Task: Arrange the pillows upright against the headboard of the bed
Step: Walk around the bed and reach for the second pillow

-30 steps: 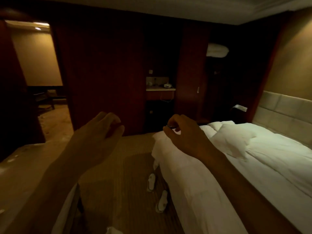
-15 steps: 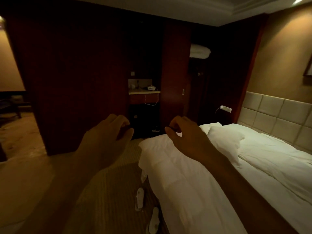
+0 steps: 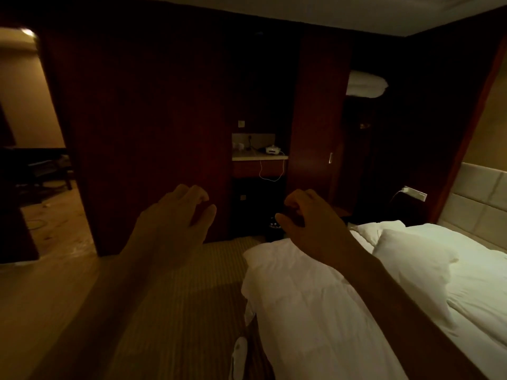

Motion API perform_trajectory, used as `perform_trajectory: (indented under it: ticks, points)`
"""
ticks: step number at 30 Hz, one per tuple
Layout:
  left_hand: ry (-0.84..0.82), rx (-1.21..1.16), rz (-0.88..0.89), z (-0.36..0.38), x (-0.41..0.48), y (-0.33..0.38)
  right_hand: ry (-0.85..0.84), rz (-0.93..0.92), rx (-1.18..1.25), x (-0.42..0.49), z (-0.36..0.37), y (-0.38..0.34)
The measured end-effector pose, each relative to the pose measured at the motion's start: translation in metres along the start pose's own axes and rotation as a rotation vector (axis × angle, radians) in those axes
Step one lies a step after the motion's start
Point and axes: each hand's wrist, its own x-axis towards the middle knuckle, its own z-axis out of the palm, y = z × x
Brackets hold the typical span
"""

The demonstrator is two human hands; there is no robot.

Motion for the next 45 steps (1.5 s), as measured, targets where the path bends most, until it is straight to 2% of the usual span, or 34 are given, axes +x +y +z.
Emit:
perform_trajectory:
  ticks: [7,24,35,45]
  points:
    - [-0.005,0.028,-0.006,0.053,0.083,-0.049,-0.02,-0.011,0.006,0.091,0.054,0.028]
    - [0.004,0.018,0.053,0.159,0.32,-0.203,0.053,-0.039,0.036,0.35,0.187,0.072]
    - [-0.021,0.022,0.064,0.273,0.479,-0.243,0.064,0.006,0.058,0.507,0.259,0.178]
    - [-0.044,-0.032,0.083,0.36,0.608,-0.243,0.034,0.074,0.045,0.614,0.279,0.276]
